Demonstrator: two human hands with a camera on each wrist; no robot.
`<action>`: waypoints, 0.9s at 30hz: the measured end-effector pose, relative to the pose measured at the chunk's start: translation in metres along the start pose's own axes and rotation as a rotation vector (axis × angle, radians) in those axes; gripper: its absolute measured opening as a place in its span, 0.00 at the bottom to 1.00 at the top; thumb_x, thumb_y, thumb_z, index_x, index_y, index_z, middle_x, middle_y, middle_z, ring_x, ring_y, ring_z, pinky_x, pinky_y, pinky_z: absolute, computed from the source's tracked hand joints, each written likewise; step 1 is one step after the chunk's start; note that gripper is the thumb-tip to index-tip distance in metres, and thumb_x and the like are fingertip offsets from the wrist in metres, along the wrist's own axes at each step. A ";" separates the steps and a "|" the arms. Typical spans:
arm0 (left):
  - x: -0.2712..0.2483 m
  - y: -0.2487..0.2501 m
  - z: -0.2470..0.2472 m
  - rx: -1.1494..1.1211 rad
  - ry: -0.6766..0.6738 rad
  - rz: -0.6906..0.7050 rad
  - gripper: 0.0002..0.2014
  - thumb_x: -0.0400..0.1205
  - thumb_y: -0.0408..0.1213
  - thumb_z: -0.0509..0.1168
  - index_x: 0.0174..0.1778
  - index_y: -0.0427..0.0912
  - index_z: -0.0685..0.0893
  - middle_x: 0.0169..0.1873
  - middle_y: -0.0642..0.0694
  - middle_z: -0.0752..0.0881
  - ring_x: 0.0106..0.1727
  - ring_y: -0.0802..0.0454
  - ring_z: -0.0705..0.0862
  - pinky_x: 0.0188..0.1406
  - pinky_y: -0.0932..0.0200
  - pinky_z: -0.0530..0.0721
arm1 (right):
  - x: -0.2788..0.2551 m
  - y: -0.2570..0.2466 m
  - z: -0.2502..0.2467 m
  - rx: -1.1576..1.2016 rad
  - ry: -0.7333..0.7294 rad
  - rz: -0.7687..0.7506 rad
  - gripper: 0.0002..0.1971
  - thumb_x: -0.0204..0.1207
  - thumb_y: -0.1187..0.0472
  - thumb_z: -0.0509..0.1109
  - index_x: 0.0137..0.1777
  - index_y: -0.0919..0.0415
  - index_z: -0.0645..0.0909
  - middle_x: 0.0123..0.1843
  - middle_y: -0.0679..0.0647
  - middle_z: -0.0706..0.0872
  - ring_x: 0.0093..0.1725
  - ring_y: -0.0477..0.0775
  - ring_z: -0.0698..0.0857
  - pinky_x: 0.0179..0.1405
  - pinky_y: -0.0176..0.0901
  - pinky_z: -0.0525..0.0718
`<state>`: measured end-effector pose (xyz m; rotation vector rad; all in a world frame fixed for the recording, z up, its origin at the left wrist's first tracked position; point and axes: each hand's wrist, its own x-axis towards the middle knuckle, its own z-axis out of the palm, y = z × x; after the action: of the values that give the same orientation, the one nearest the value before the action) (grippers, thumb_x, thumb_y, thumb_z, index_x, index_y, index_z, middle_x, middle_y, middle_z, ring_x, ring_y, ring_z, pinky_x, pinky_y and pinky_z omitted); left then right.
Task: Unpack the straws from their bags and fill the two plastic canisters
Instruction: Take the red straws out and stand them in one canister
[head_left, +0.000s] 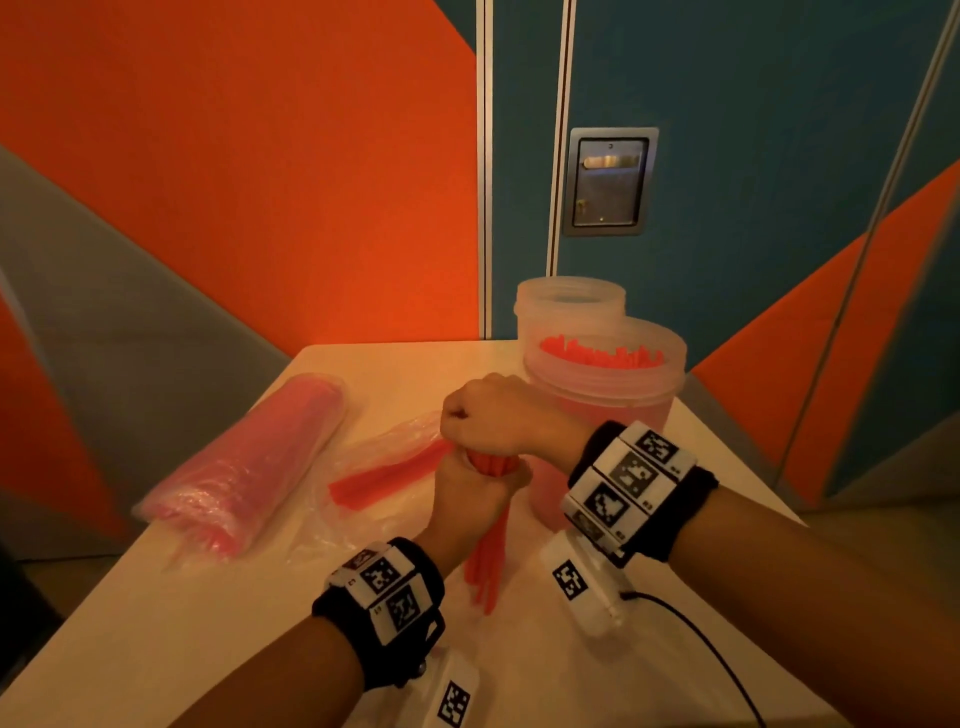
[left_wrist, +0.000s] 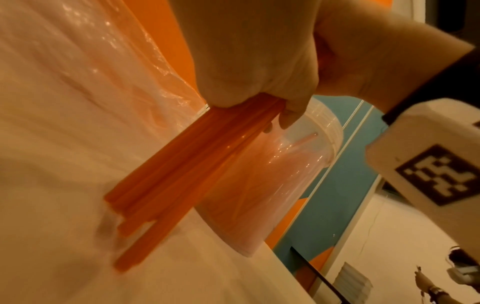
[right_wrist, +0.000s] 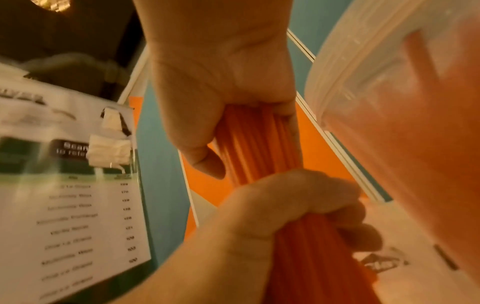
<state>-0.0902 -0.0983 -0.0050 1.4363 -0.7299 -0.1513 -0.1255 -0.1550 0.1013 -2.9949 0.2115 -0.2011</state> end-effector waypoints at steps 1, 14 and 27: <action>0.000 0.003 -0.001 0.016 -0.025 -0.004 0.12 0.65 0.23 0.73 0.44 0.34 0.85 0.40 0.34 0.88 0.41 0.43 0.87 0.39 0.44 0.85 | -0.001 -0.001 -0.001 0.009 0.006 0.000 0.15 0.78 0.51 0.59 0.53 0.55 0.85 0.56 0.60 0.86 0.54 0.64 0.81 0.48 0.48 0.77; 0.079 0.173 0.008 0.174 -0.088 0.451 0.10 0.62 0.31 0.68 0.23 0.49 0.74 0.20 0.57 0.78 0.23 0.66 0.72 0.21 0.61 0.69 | -0.029 -0.008 -0.157 -0.111 0.706 0.009 0.13 0.74 0.45 0.62 0.47 0.54 0.77 0.41 0.53 0.78 0.44 0.59 0.75 0.41 0.46 0.72; 0.119 0.188 0.095 -0.040 -0.088 0.403 0.07 0.63 0.32 0.72 0.31 0.46 0.82 0.32 0.39 0.87 0.35 0.42 0.87 0.33 0.39 0.85 | -0.027 0.052 -0.204 -0.321 0.704 0.073 0.09 0.74 0.56 0.63 0.44 0.60 0.81 0.36 0.55 0.76 0.39 0.56 0.72 0.34 0.40 0.65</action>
<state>-0.1102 -0.2079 0.2100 1.2236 -1.0669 0.0832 -0.1875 -0.2271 0.2912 -3.0705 0.4533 -1.3228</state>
